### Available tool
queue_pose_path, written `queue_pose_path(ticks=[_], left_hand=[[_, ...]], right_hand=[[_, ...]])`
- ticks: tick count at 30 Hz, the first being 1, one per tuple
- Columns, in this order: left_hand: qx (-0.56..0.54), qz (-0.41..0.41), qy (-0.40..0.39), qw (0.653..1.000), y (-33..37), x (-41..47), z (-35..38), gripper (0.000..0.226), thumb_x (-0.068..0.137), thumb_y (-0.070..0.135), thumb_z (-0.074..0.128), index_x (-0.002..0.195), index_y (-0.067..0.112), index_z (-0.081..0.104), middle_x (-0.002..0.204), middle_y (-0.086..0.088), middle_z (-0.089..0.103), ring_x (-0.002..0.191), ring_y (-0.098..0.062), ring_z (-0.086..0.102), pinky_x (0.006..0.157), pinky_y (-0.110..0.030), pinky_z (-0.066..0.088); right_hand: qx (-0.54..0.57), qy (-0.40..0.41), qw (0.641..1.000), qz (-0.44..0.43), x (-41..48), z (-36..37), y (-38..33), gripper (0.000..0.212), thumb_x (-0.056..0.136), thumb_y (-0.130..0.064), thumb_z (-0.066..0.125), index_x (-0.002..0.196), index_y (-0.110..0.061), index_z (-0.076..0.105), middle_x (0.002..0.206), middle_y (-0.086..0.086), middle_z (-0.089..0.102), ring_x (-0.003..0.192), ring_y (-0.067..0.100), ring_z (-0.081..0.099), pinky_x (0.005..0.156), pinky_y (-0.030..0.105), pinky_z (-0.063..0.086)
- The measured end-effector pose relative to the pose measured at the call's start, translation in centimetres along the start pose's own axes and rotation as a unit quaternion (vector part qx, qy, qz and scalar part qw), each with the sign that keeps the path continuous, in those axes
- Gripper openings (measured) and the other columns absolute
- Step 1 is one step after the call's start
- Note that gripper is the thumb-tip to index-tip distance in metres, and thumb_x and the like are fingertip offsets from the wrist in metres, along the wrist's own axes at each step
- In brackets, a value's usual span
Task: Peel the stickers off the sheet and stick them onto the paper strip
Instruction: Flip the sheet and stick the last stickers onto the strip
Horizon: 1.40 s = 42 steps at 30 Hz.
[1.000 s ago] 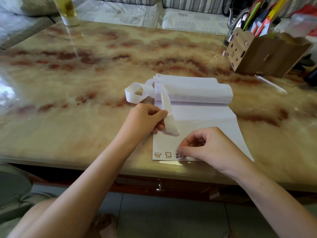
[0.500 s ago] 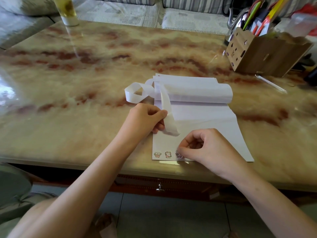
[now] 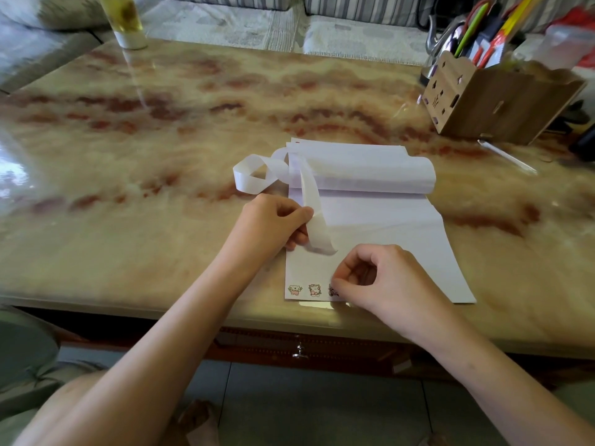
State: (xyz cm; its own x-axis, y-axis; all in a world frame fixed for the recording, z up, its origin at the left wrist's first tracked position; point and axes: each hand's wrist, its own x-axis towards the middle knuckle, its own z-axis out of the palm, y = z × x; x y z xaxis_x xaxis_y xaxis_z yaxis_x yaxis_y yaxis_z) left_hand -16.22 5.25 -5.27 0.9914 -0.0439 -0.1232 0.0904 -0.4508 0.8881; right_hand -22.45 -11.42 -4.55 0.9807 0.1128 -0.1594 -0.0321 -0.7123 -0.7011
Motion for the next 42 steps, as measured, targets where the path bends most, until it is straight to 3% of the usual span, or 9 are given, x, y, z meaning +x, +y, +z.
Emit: queue_pose_path(ticks=[13, 17, 23, 27, 29, 33, 35, 37, 42], left_hand=[[0.006, 0.009, 0.004, 1.000, -0.1, -0.1, -0.1, 0.026, 0.092, 0.025, 0.058, 0.078, 0.008, 0.072, 0.063, -0.001, 0.071, 0.059, -0.019, 0.061, 0.074, -0.050, 0.056], [-0.005, 0.017, 0.011, 1.000, -0.2, 0.0, 0.0, 0.014, 0.090, 0.020, 0.062, 0.083, 0.012, 0.071, 0.064, -0.001, 0.072, 0.067, -0.032, 0.067, 0.074, -0.048, 0.057], [0.002, 0.044, 0.052, 0.998, -0.6, 0.2, -0.2, 0.006, 0.087, 0.016, 0.065, 0.082, 0.019, 0.064, 0.063, 0.008, 0.065, 0.047, 0.003, 0.055, 0.049, -0.012, 0.043], [0.085, 0.078, 0.132, 0.984, -0.7, 0.5, -1.3, 0.002, 0.085, 0.024, 0.066, 0.083, 0.023, 0.066, 0.095, 0.009, 0.062, 0.086, 0.004, 0.056, 0.067, -0.002, 0.034], [0.139, 0.090, 0.187, 0.968, -1.2, 1.4, -2.1, 0.005, 0.084, 0.025, 0.068, 0.087, 0.021, 0.069, 0.127, 0.000, 0.048, 0.125, -0.018, 0.038, 0.090, -0.002, 0.023], [0.159, 0.084, 0.185, 0.966, -2.4, 3.4, -3.3, 0.002, 0.083, 0.022, 0.067, 0.084, 0.024, 0.066, 0.155, -0.016, 0.025, 0.149, -0.024, 0.003, 0.118, -0.030, 0.011], [0.145, 0.070, 0.158, 0.974, -3.1, 4.3, -3.3, 0.002, 0.082, 0.020, 0.065, 0.081, 0.021, 0.064, 0.142, -0.013, 0.047, 0.141, -0.027, 0.031, 0.114, -0.038, 0.026], [0.157, 0.079, 0.170, 0.970, -3.5, 4.6, -3.3, 0.004, 0.082, 0.020, 0.065, 0.081, 0.019, 0.062, 0.103, -0.002, 0.065, 0.107, -0.024, 0.058, 0.098, -0.039, 0.041], [0.123, 0.091, 0.213, 0.965, -3.0, 3.5, -4.2, 0.008, 0.080, 0.011, 0.064, 0.085, 0.016, 0.060, 0.064, 0.010, 0.051, 0.068, -0.019, 0.051, 0.059, -0.027, 0.032]], right_hand=[[0.020, -0.039, 0.999, 0.001, 0.6, -0.7, 0.1, 0.023, 0.074, -0.033, 0.080, 0.084, -0.025, 0.061, 0.070, -0.003, 0.062, 0.063, 0.010, 0.055, 0.060, 0.027, 0.043], [0.036, -0.044, 0.998, -0.007, 0.9, -0.7, 0.6, 0.015, 0.079, -0.022, 0.075, 0.083, -0.024, 0.061, 0.066, -0.004, 0.059, 0.063, 0.012, 0.057, 0.065, 0.035, 0.049], [0.069, -0.053, 0.996, -0.011, 1.1, -1.0, 0.7, 0.004, 0.087, -0.023, 0.067, 0.087, -0.022, 0.063, 0.066, 0.001, 0.066, 0.058, 0.008, 0.060, 0.060, 0.029, 0.049], [0.136, -0.009, 0.990, -0.032, 1.8, -2.0, 0.4, 0.001, 0.088, -0.019, 0.066, 0.088, -0.019, 0.065, 0.068, -0.002, 0.068, 0.049, 0.007, 0.054, 0.054, 0.017, 0.044], [0.140, 0.039, 0.988, -0.057, 2.4, -2.4, 0.3, 0.006, 0.088, -0.016, 0.065, 0.088, -0.022, 0.065, 0.076, -0.003, 0.068, 0.053, 0.009, 0.056, 0.054, 0.014, 0.041], [0.104, 0.102, 0.982, -0.119, 4.1, -2.4, -0.9, 0.014, 0.091, -0.015, 0.062, 0.100, -0.025, 0.061, 0.101, -0.014, 0.064, 0.079, 0.007, 0.058, 0.067, 0.013, 0.044], [0.060, 0.096, 0.980, -0.164, 5.4, -2.1, -2.2, 0.027, 0.092, -0.013, 0.059, 0.115, -0.025, 0.057, 0.119, -0.018, 0.058, 0.102, 0.002, 0.054, 0.083, 0.011, 0.041], [0.022, 0.082, 0.976, -0.203, 6.8, -1.7, -3.3, 0.037, 0.093, -0.011, 0.058, 0.128, -0.021, 0.054, 0.136, -0.012, 0.051, 0.123, 0.003, 0.045, 0.101, 0.016, 0.034], [-0.015, 0.040, 0.963, -0.268, 9.1, -0.1, -5.5, 0.051, 0.093, -0.007, 0.056, 0.142, -0.018, 0.044, 0.156, -0.002, 0.029, 0.142, 0.008, 0.027, 0.116, 0.023, 0.021]])
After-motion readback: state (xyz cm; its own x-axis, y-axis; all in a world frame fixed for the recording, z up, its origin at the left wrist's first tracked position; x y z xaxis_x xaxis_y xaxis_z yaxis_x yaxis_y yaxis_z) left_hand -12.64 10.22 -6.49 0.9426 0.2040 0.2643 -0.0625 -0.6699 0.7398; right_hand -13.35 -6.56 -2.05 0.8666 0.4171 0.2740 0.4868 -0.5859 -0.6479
